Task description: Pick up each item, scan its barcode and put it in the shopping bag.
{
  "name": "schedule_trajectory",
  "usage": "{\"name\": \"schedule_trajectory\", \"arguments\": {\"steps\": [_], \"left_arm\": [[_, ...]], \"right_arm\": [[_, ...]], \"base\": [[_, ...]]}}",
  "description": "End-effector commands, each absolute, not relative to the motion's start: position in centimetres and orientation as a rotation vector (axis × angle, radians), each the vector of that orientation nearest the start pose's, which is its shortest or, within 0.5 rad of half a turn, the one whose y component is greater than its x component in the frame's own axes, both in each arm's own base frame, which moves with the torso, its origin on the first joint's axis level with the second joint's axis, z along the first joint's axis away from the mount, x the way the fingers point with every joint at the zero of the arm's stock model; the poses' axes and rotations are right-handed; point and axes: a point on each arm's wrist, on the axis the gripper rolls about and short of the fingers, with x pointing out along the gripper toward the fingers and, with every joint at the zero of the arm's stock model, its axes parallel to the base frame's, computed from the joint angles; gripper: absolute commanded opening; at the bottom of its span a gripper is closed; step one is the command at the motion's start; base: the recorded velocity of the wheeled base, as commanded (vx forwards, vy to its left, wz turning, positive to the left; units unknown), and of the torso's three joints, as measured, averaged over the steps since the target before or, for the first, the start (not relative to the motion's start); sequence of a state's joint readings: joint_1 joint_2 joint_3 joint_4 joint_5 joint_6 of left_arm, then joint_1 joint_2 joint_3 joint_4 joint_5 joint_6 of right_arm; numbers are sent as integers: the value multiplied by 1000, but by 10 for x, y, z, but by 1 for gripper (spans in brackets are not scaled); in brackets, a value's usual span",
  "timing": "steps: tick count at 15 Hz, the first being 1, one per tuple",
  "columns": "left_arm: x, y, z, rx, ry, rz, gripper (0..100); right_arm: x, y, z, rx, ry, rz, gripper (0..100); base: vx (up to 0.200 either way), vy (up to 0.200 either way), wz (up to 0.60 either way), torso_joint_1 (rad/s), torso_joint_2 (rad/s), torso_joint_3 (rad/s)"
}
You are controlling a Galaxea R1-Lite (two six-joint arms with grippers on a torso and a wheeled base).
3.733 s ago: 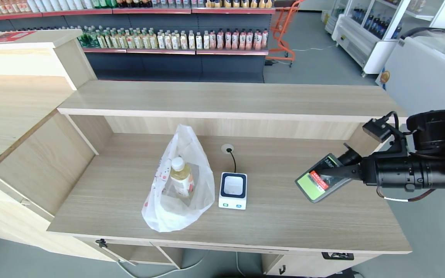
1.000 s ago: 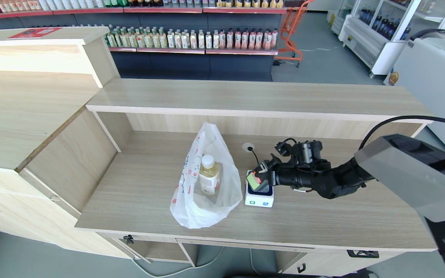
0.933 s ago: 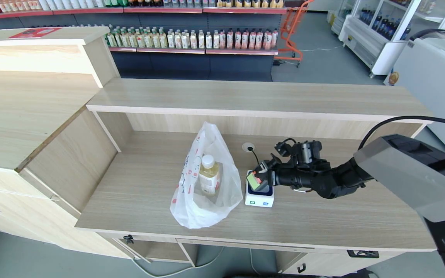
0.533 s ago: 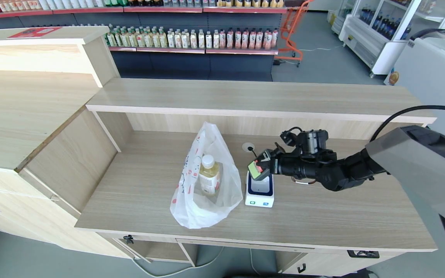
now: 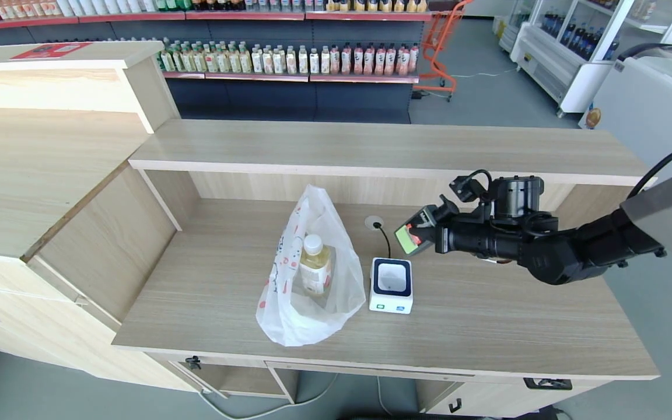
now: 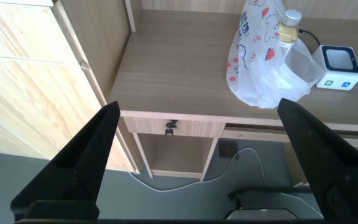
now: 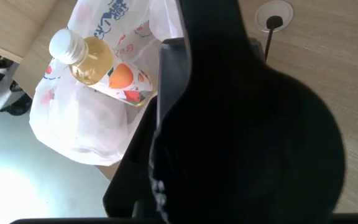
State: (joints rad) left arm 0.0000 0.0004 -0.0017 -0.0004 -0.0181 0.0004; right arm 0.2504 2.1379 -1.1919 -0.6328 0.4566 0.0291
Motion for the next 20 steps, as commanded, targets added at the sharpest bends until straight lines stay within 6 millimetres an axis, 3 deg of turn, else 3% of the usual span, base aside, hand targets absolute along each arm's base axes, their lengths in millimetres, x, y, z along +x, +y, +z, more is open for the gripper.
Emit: {"name": "schedule_trajectory", "arguments": {"steps": [1, 6, 14, 20], "left_arm": [[-23, 0, 76, 0, -3, -18, 100], [-23, 0, 76, -2, -3, -17, 100], [-23, 0, 76, -2, -3, -17, 100], [-23, 0, 76, -2, -3, -17, 100]], "right_arm": [[398, 112, 134, 59, 311, 699, 0], [397, 118, 131, 58, 319, 714, 0], [413, 139, 92, -39, 350, 764, 0], [450, 156, 58, -106, 247, 783, 0]], "base": [[0, 200, 0, -17, -2, 7], [0, 40, 0, 1, 0, 1], [0, 0, 0, 0, 0, 0], [0, 0, 0, 0, 0, 0]]}}
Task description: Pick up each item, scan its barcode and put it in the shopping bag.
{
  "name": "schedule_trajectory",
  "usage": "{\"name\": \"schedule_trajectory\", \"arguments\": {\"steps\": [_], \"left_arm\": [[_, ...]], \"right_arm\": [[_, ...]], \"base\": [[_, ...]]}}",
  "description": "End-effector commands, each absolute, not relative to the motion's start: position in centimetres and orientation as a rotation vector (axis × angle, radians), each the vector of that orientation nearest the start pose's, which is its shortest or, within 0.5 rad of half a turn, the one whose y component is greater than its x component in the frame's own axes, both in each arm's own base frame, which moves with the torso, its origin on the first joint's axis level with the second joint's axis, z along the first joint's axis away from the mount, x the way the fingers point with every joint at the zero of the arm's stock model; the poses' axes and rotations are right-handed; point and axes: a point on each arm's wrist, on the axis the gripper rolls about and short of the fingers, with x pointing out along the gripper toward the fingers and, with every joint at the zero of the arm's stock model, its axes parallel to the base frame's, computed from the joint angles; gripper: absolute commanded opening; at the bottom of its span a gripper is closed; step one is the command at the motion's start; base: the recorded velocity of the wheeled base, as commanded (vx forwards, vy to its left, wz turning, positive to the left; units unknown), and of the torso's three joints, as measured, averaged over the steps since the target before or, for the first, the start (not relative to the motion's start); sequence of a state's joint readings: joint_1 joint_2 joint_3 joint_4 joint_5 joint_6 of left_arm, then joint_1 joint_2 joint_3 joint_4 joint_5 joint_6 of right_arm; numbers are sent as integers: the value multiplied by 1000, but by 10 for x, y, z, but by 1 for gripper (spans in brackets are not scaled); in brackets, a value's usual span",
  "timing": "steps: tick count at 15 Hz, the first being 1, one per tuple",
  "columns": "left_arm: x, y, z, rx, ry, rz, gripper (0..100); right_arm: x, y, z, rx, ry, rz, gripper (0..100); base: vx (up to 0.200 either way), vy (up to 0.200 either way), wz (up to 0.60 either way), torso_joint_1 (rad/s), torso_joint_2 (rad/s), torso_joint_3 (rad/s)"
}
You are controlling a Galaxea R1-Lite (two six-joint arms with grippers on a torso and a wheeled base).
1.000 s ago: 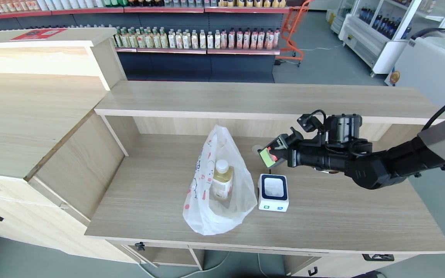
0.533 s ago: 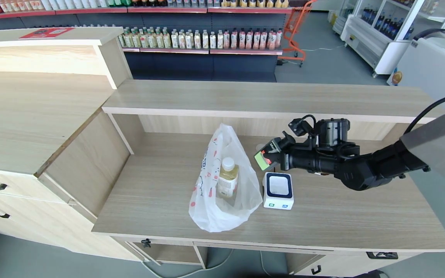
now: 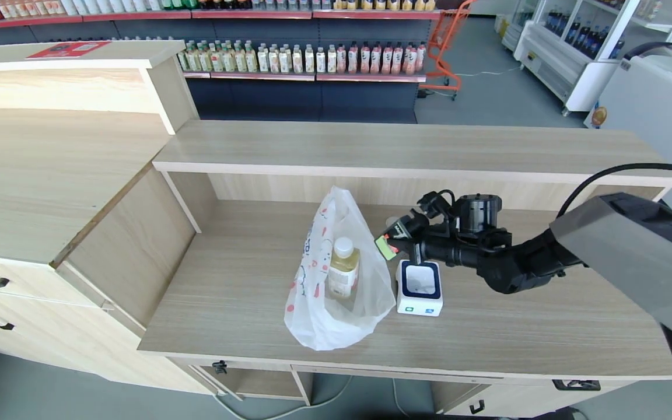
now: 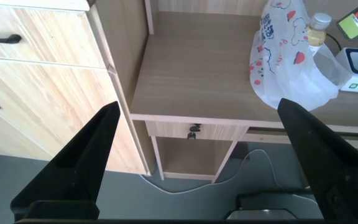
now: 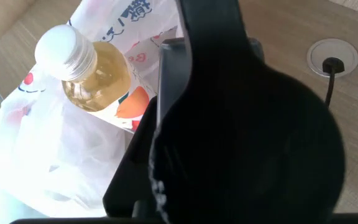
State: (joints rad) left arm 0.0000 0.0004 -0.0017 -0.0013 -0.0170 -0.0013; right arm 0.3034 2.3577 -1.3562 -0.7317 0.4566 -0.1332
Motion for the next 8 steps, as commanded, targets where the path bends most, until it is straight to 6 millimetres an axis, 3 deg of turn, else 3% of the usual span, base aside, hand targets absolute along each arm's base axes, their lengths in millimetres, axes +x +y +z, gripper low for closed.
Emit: {"name": "schedule_trajectory", "arguments": {"steps": [1, 8], "left_arm": [[-23, 0, 76, -2, -3, -17, 100], [-23, 0, 76, -2, -3, -17, 100]], "right_arm": [[453, 165, 51, -118, 244, 798, 0], [477, 201, 8, -267, 197, 863, 0]], "base": [[0, 0, 0, 0, 0, 0], [0, 0, 0, 0, 0, 0]]}}
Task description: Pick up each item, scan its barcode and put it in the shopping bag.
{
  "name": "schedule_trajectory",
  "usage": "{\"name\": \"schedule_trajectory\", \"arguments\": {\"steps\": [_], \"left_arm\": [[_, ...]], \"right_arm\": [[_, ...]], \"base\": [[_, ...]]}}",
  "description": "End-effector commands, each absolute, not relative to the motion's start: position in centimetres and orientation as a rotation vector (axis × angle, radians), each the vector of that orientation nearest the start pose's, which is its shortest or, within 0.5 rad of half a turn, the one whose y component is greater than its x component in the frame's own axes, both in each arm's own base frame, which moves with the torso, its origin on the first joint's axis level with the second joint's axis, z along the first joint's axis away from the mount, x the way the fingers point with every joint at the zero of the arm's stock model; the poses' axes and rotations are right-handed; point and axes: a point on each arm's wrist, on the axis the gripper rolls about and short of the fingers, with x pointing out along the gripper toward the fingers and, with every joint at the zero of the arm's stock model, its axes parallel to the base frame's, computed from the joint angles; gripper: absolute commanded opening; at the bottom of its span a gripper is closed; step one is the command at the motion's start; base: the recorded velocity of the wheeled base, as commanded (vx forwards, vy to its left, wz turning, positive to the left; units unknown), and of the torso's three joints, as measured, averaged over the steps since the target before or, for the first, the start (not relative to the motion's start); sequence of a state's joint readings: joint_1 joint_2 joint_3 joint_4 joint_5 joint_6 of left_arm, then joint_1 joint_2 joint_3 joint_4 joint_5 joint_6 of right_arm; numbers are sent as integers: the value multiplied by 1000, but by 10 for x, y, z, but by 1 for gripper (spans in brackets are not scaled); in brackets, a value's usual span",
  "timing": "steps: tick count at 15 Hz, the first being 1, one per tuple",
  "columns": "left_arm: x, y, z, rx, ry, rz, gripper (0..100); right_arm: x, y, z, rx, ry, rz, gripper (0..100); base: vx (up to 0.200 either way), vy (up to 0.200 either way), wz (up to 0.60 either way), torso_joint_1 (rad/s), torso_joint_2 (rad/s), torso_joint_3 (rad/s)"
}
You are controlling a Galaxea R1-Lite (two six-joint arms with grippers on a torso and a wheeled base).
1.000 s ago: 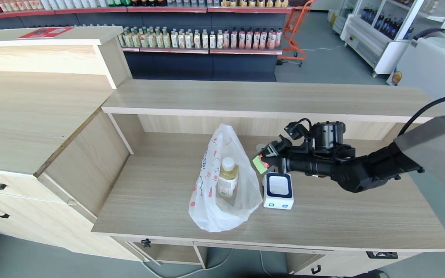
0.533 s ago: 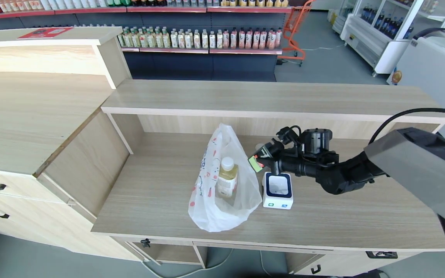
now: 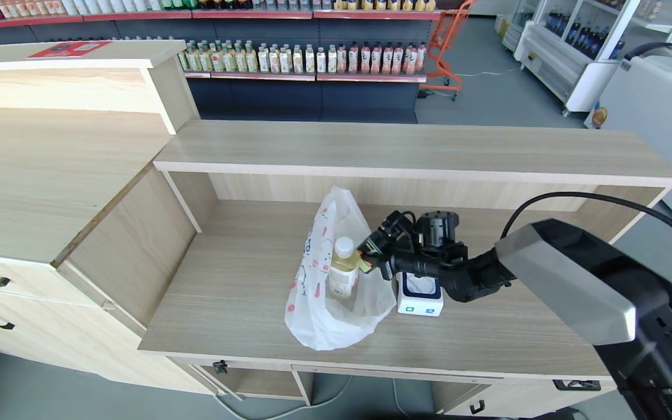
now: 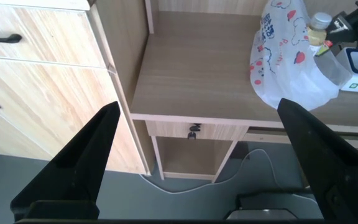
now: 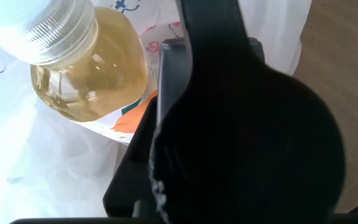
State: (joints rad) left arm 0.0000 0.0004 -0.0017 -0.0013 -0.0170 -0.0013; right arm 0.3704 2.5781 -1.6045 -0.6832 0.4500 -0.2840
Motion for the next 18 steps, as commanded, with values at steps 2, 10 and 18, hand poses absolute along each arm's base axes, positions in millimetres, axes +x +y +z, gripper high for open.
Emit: {"name": "schedule_trajectory", "arguments": {"steps": [2, 10, 18], "left_arm": [[-23, 0, 76, -2, -3, -18, 100], [-23, 0, 76, -2, -3, -17, 100], [-23, 0, 76, -2, -3, -17, 100]], "right_arm": [[484, 207, 4, -275, 198, 869, 0], [495, 211, 1, -319, 173, 874, 100], [484, 176, 91, -2, 198, 780, 100]], "base": [[0, 0, 0, 0, 0, 0], [0, 0, 0, 0, 0, 0], [0, 0, 0, 0, 0, 0]]}}
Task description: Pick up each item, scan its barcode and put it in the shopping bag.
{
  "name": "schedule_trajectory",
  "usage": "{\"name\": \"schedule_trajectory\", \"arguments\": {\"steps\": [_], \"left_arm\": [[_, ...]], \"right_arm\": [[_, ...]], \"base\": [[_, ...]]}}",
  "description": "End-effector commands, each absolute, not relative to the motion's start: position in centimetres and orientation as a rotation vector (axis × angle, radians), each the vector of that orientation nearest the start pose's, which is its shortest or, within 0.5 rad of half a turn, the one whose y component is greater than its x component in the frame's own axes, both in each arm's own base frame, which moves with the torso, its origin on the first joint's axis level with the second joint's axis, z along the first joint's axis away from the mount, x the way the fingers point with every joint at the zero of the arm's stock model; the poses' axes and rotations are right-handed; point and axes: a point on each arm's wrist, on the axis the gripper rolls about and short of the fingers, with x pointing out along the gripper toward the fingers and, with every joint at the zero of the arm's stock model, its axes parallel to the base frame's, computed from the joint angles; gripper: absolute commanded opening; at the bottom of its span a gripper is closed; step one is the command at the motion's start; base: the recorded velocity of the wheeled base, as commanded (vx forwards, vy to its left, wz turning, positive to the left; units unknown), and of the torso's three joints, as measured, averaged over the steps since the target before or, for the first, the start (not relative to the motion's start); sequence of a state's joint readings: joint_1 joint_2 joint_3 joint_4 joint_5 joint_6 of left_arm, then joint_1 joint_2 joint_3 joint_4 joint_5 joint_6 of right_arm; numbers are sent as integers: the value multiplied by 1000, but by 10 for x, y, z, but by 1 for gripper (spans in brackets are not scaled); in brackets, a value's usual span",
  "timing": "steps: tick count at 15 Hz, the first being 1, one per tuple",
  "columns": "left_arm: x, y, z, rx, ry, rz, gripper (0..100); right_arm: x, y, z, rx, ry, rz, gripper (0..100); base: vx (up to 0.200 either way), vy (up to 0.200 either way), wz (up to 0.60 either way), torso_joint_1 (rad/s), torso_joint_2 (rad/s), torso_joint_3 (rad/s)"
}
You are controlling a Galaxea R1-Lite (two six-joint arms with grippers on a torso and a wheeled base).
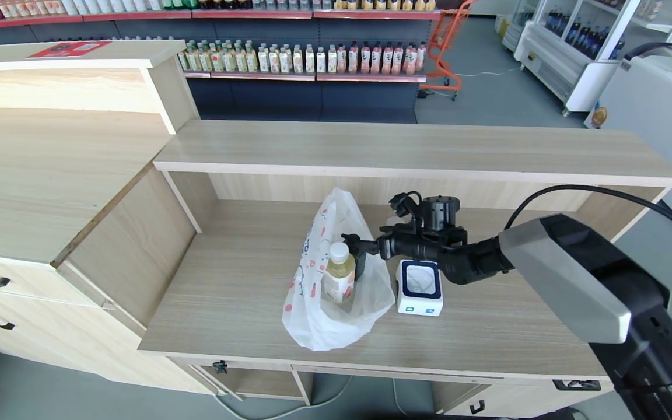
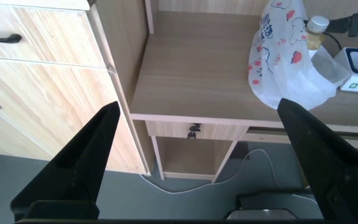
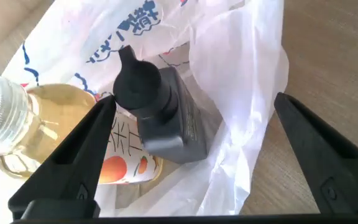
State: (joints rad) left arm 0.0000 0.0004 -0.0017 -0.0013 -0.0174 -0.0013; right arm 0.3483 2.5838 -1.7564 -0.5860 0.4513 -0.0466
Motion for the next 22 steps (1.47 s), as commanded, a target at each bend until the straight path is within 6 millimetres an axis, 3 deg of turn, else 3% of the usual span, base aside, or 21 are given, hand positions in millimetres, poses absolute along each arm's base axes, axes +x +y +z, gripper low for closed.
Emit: {"name": "schedule_trajectory", "arguments": {"steps": [1, 2, 4, 5, 6, 7, 9, 10, 11, 13, 15, 17, 22], "left_arm": [[-23, 0, 76, -2, -3, -17, 100], [-23, 0, 76, -2, -3, -17, 100], [-23, 0, 76, -2, -3, -17, 100], [-23, 0, 76, -2, -3, -17, 100], [-23, 0, 76, -2, -3, -17, 100], [-23, 0, 76, -2, -3, -17, 100], [-23, 0, 76, -2, -3, -17, 100], [-23, 0, 76, -2, -3, -17, 100], [-23, 0, 76, -2, -3, -17, 100], [-23, 0, 76, -2, -3, -17, 100], [-23, 0, 76, -2, -3, -17, 100], [-23, 0, 76, -2, -3, -17, 100], [-23, 0, 76, -3, -3, -17, 100]], "right_arm": [[473, 167, 110, 35, 205, 767, 100], [461, 157, 128, 64, 208, 752, 100], [404, 117, 180, 117, 223, 712, 100], [382, 104, 193, 126, 231, 694, 100], [333, 75, 215, 132, 242, 618, 100], [288, 53, 222, 136, 266, 532, 100], [200, 24, 213, 127, 282, 413, 100], [167, 13, 207, 124, 273, 359, 100], [114, 4, 189, 110, 265, 292, 100], [49, 2, 144, 80, 227, 149, 100], [12, 1, 102, 14, 128, 4, 100], [-10, 1, 80, -6, 143, -46, 100], [-23, 0, 76, -28, 6, 18, 100]], "base": [[0, 0, 0, 0, 0, 0], [0, 0, 0, 0, 0, 0], [0, 0, 0, 0, 0, 0], [0, 0, 0, 0, 0, 0], [0, 0, 0, 0, 0, 0], [0, 0, 0, 0, 0, 0], [0, 0, 0, 0, 0, 0], [0, 0, 0, 0, 0, 0], [0, 0, 0, 0, 0, 0], [0, 0, 0, 0, 0, 0], [0, 0, 0, 0, 0, 0], [0, 0, 0, 0, 0, 0], [0, 0, 0, 0, 0, 0]]}}
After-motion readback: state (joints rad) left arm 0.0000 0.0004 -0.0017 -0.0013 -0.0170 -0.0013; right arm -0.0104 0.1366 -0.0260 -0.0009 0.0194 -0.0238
